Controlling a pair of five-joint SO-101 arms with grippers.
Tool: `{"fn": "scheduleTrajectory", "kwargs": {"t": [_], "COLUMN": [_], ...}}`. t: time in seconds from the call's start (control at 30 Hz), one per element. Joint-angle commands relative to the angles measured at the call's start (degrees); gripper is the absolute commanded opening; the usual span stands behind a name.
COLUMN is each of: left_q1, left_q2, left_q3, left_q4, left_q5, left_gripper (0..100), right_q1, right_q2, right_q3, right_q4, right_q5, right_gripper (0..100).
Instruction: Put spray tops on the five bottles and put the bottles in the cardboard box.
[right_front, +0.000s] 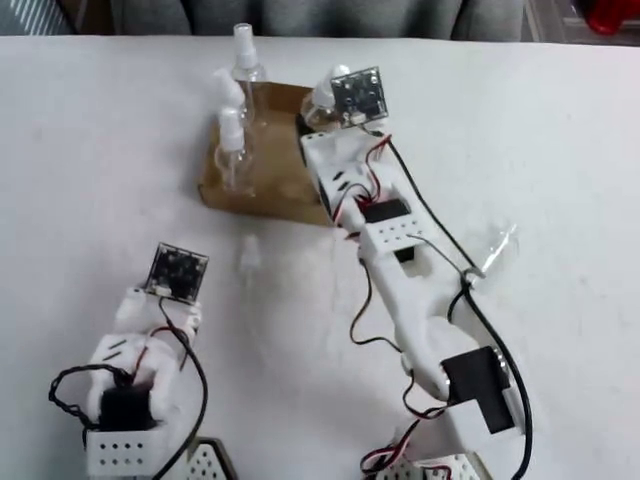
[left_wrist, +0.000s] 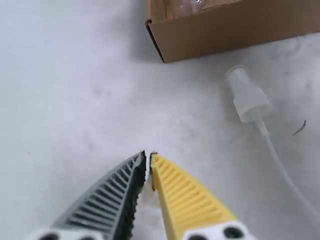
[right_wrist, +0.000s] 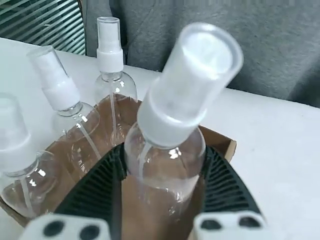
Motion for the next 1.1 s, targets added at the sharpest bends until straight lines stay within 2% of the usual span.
{"fn": "scheduleTrajectory", "kwargs": {"t": [0.0, 0.23, 0.3, 0.67, 0.83, 0.93, 1.07], "left_q1": [-0.7, -0.7, -0.7, -0.7, -0.7, -0.9, -4.8], "left_q2": [-0.6, -0.6, -0.6, -0.6, -0.6, -0.6, -0.5], "left_q3": [-0.2, -0.2, -0.2, -0.2, -0.2, -0.2, -0.2], "left_q4": [-0.2, -0.2, -0.2, -0.2, -0.2, -1.4, -4.8], "left_q5": [-0.5, -0.6, -0.6, -0.6, -0.6, -0.6, -0.1], "left_gripper": [2, 2, 2, 2, 2, 2, 2], "right_q1": [1.6, 1.5, 2.0, 3.8, 3.9, 4.5, 6.6], "right_q2": [-0.8, -10.9, -14.3, -10.6, -8.9, -8.9, -9.0], "right_q3": [-2.4, 0.0, -0.1, -4.3, -6.1, -6.0, -5.6], "right_q4": [0.4, 15.2, 17.9, 15.2, 12.0, 12.0, 12.7], "right_q5": [0.9, 1.8, 4.1, 5.6, -1.8, -2.4, -4.3], "right_gripper": [1.5, 1.5, 1.5, 1.5, 1.5, 1.5, 1.5]}}
